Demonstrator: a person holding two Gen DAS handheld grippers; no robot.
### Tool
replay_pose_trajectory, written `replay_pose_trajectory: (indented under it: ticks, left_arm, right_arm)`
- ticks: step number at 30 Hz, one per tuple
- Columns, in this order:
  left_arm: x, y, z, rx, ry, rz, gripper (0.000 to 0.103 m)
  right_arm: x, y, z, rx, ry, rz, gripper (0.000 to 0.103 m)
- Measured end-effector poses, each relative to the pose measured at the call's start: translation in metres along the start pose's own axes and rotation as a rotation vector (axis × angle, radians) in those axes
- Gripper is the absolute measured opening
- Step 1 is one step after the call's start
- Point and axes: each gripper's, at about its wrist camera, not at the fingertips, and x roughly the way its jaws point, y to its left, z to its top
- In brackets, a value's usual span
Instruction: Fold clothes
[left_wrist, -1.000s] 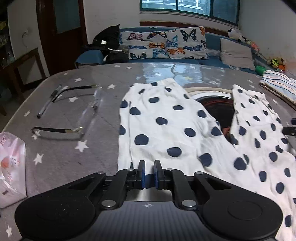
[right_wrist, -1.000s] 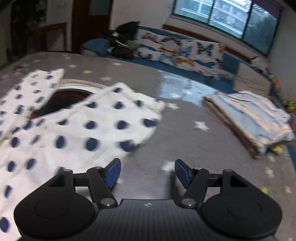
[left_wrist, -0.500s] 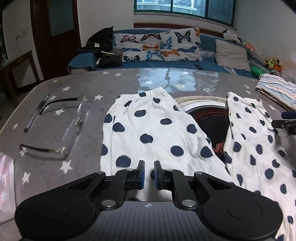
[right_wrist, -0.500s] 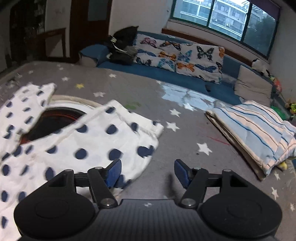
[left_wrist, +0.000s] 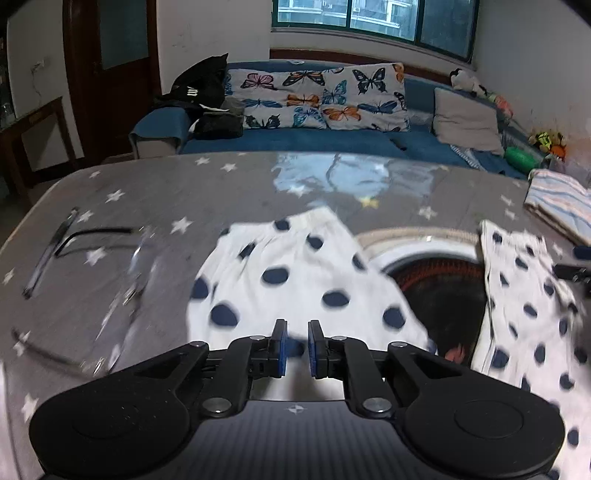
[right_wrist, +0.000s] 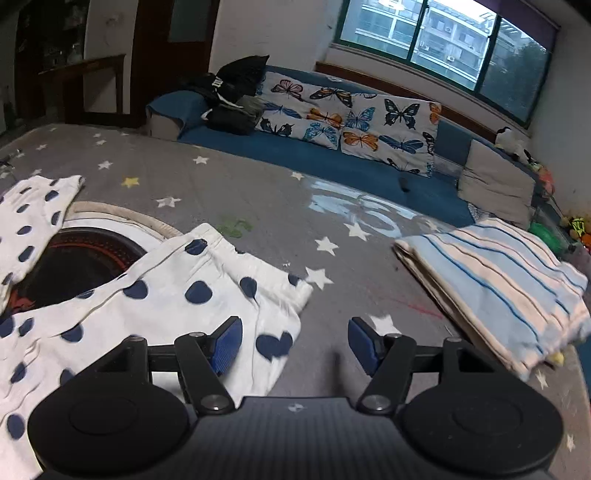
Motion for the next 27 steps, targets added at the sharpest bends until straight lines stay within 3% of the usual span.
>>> replay_pose_trajectory:
  ticks: [19,23,25,27]
  left_arm:
    - [0.066,0.009,0.048,0.014,-0.039,0.067,0.013]
    - [0.061,0.01,0.05,-0.011,-0.038,0.062,0.016]
    - [0.05,0.006,0.047,-0.003,-0.049,0.059,0.024]
    - [0.035,0.0,0.042,0.018,-0.053,0.038,0.025]
  right_arm:
    - [0.02,-0.038,-0.005,-0.013,0.025,-0.134,0.066]
    - [0.006,-0.045,-0.002,-0.006,-0.002,-0.127,0.066]
    - [-0.006,-0.043,-0.001,-0.007,-0.005,-0.098,0.066]
    - [-0.016,-0.037,-0.003,-0.015,-0.006,-0.067,0.066]
